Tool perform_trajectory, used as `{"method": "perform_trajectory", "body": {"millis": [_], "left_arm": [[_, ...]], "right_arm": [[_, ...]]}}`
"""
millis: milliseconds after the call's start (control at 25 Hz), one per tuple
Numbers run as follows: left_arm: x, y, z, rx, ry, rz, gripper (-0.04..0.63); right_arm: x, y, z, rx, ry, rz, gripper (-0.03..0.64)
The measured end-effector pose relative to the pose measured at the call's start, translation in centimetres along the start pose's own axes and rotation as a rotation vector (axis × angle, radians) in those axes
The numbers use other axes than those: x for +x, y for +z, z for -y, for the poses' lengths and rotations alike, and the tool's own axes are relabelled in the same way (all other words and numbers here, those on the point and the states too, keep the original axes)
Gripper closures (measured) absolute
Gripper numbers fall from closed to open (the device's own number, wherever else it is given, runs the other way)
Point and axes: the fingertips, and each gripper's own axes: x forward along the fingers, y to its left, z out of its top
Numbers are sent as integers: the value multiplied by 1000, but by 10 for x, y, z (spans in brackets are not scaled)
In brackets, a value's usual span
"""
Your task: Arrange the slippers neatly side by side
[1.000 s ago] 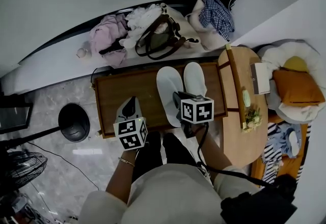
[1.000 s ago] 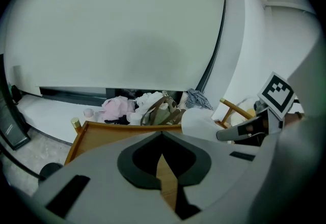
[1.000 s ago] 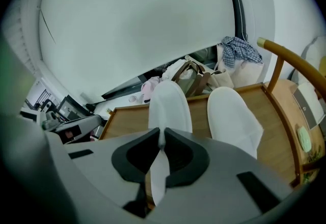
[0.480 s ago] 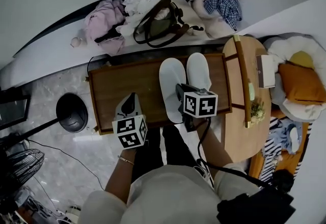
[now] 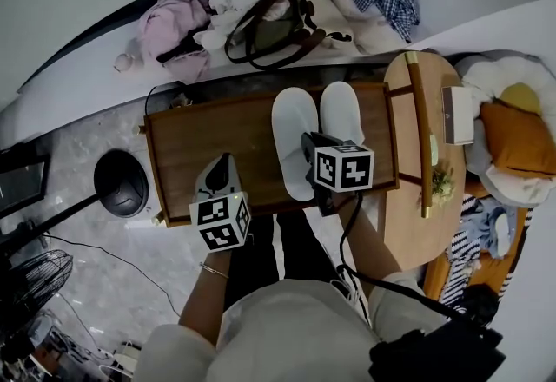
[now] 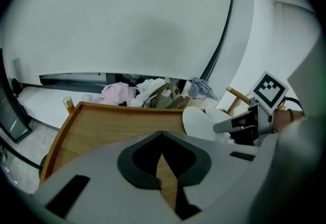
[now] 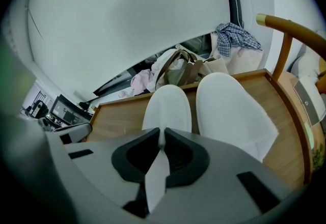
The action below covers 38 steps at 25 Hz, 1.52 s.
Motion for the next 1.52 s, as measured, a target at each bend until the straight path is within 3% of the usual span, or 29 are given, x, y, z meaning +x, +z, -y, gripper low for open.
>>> {"method": "perform_trajectory", "body": {"millis": [1320,1520], "left_arm": [[12,-6,10,-38,12,-18,581],[8,-7,12,-44,18,-11,581]], "right_arm": [[5,-3,15,-19,-15,-17,565],[0,-3,16,-17,-21,-5,531]]}}
